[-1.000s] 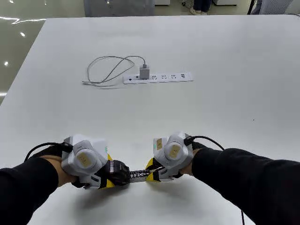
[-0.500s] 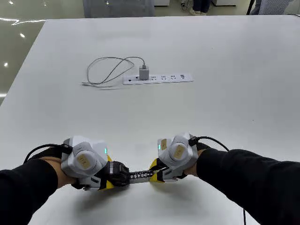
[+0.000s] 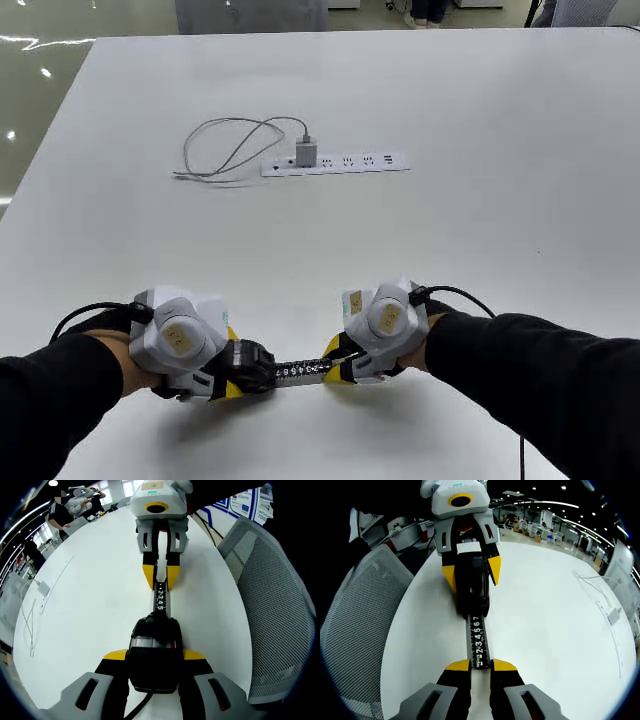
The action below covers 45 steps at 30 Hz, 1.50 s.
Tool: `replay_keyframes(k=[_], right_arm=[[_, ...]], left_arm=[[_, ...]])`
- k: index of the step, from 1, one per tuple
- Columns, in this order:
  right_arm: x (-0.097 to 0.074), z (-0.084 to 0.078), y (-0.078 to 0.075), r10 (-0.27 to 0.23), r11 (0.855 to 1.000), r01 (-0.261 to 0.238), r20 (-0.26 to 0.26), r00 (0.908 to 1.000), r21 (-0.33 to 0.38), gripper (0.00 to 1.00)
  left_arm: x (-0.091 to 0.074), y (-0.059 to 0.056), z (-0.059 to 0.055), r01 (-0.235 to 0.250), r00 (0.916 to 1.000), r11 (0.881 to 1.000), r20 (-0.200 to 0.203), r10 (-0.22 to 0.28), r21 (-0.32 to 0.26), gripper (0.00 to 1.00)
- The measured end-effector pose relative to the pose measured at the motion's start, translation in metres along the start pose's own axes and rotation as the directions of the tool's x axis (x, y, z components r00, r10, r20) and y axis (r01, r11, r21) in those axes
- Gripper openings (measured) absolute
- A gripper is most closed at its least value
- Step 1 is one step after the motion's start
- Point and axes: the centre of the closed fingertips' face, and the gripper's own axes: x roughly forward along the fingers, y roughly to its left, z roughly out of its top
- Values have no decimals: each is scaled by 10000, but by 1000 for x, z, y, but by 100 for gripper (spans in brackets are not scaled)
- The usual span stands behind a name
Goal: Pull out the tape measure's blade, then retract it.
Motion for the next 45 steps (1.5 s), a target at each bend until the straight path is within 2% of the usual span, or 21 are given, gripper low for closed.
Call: replay_keyframes(k=[45], right_arm=[[-16, -22, -1, -129, 9997, 130, -62, 9999, 199, 9]], left_arm=[[0, 0, 0, -21, 10000, 10000, 11, 21, 48, 34]])
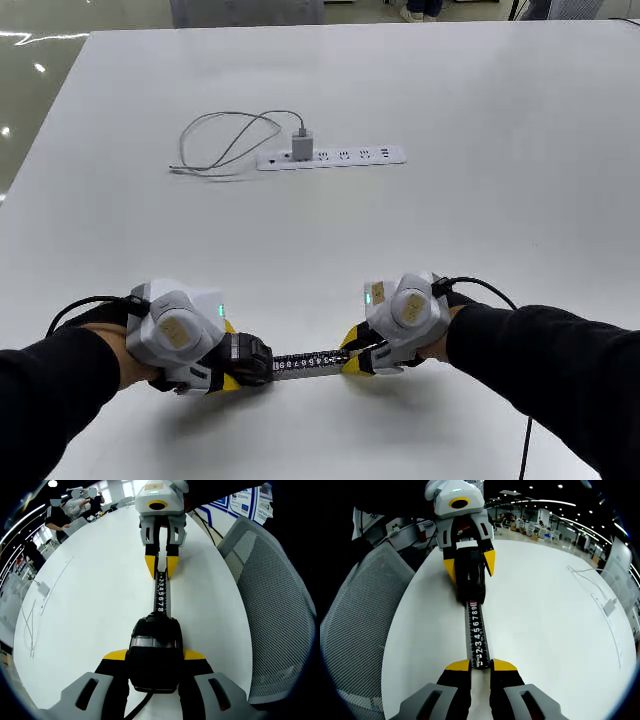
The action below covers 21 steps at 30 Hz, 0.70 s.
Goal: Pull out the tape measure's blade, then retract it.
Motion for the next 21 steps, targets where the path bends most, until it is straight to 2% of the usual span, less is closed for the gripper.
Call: replay_keyframes(k=[21], right_arm=[[-7, -8, -1, -15, 10000, 15, -44, 10000, 84, 9]], left_arm=[[0, 0, 0, -17, 10000, 10000, 1, 17, 11, 34]])
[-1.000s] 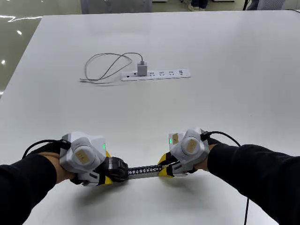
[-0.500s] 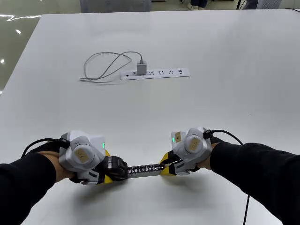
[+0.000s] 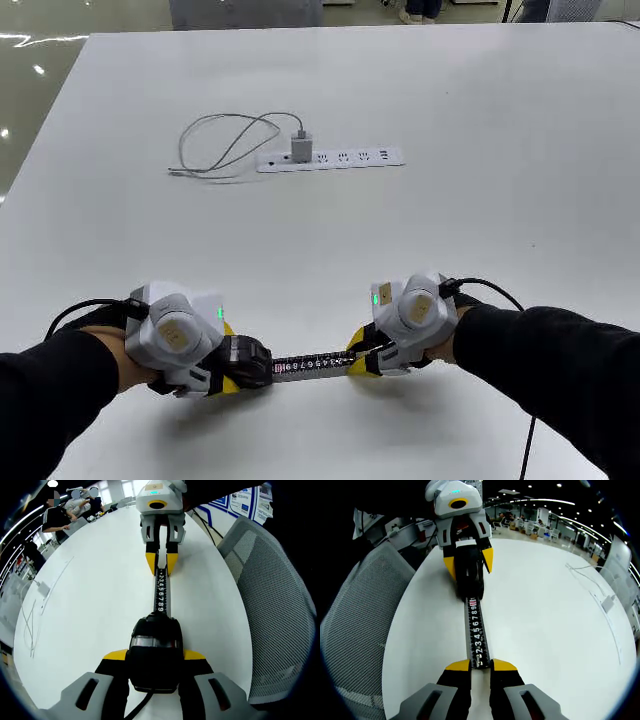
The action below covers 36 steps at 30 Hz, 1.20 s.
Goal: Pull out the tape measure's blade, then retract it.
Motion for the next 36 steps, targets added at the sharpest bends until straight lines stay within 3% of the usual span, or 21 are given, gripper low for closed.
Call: replay_keyframes(k=[36], right_arm=[[-12, -17, -2, -115, 9998, 117, -124, 9999, 171, 9]], left_arm=[[0, -1, 0, 10, 10000, 10000, 5, -10, 67, 34]])
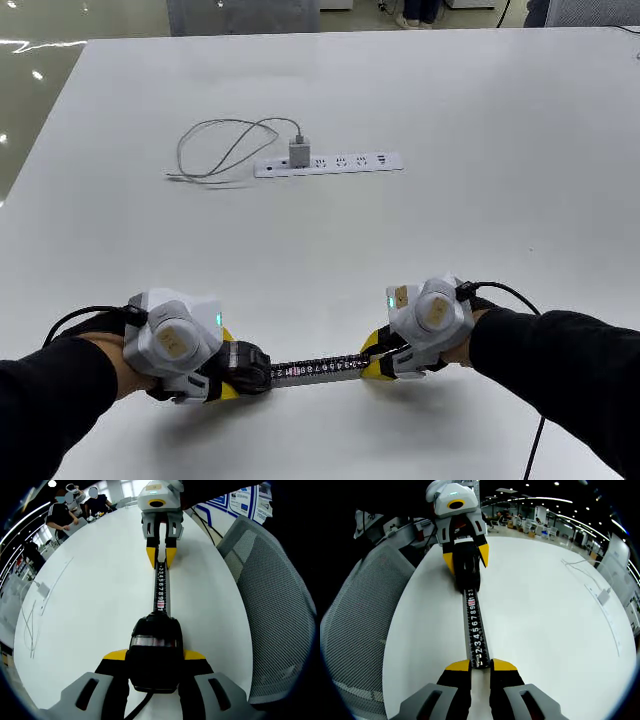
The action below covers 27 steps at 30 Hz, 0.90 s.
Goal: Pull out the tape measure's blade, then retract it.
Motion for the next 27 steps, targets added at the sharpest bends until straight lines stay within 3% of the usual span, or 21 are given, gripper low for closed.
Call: replay_keyframes(k=[27], right_arm=[[-8, -11, -2, -119, 9998, 121, -82, 9999, 184, 9]], left_arm=[[0, -1, 1, 13, 10000, 10000, 7, -13, 53, 34]])
